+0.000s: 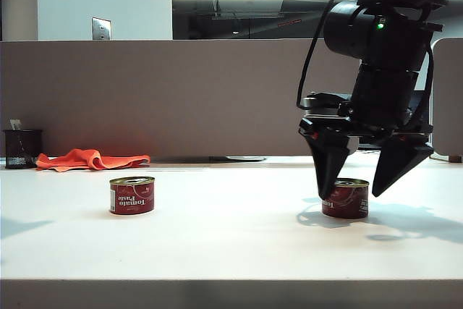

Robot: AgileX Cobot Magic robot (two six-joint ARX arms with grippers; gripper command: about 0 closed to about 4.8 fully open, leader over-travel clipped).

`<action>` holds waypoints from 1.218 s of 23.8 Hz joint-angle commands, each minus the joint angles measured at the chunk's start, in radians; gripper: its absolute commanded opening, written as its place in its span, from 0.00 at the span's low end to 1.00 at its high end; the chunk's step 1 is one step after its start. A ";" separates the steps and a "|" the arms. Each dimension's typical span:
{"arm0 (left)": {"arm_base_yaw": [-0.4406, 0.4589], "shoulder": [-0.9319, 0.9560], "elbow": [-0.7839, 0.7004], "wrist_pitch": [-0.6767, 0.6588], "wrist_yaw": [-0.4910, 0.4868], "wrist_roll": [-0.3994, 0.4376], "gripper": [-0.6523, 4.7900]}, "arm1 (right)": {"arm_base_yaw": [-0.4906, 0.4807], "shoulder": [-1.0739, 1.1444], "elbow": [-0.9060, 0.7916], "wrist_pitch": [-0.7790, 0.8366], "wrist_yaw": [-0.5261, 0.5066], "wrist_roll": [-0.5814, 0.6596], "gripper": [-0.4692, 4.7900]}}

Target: Stack a can of tomatoes on the right onto the can of tomatoes on the left.

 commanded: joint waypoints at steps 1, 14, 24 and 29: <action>-0.001 -0.002 0.005 0.003 -0.007 0.007 0.11 | 0.002 -0.005 0.004 0.015 0.001 -0.004 0.80; -0.001 -0.002 0.005 0.034 -0.119 0.088 0.11 | 0.002 -0.005 0.004 0.030 -0.001 -0.008 0.64; -0.001 -0.003 0.005 0.074 -0.128 0.113 0.11 | 0.090 -0.005 0.312 -0.002 -0.079 0.001 0.64; -0.001 -0.002 0.005 0.074 -0.141 0.113 0.11 | 0.222 0.056 0.496 0.000 -0.043 -0.011 0.64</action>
